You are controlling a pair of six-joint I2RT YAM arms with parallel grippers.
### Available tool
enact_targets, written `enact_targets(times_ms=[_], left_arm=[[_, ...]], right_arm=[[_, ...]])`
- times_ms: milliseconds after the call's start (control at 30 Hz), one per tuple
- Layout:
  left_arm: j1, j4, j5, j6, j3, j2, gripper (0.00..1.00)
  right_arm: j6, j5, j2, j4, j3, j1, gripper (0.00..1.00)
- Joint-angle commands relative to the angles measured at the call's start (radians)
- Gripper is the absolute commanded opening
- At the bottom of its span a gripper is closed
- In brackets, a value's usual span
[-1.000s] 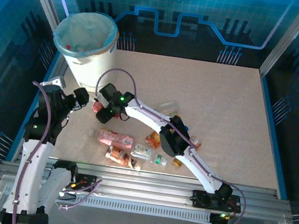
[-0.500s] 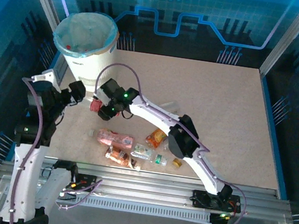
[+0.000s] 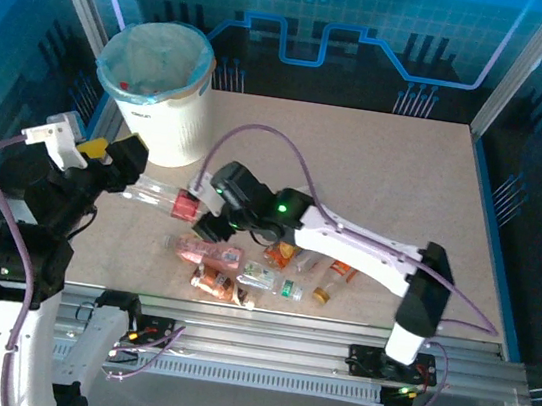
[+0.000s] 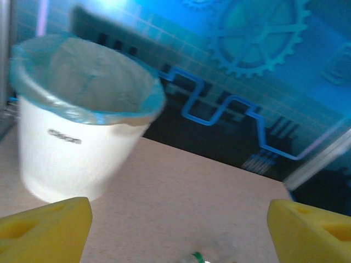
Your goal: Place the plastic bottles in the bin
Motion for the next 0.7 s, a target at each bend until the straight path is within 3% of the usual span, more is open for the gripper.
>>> enact_targets(times_ms=[0, 200, 433, 533, 667], left_arm=[[-0.005, 0.077, 0.166, -0.093, -0.004, -0.024, 0.85], [-0.005, 0.155, 0.283, -0.194, -0.053, -0.025, 0.85], [-0.030, 0.335, 0.441, -0.361, -0.122, -0.009, 0.84], [-0.113, 0.330, 0.425, -0.328, -0.104, 0.017, 0.84], [-0.304, 0.328, 0.354, -0.269, -0.079, 0.076, 0.84]], right_arm=[[0.055, 0.062, -0.185, 0.100, -0.139, 0.000, 0.49], [0.101, 0.093, -0.485, 0.139, -0.364, -0.026, 0.48], [0.146, 0.115, -0.761, 0.103, -0.490, -0.057, 0.49], [0.160, 0.098, -0.842, 0.099, -0.512, -0.077, 0.49], [0.172, 0.076, -0.875, 0.055, -0.477, -0.098, 0.49]])
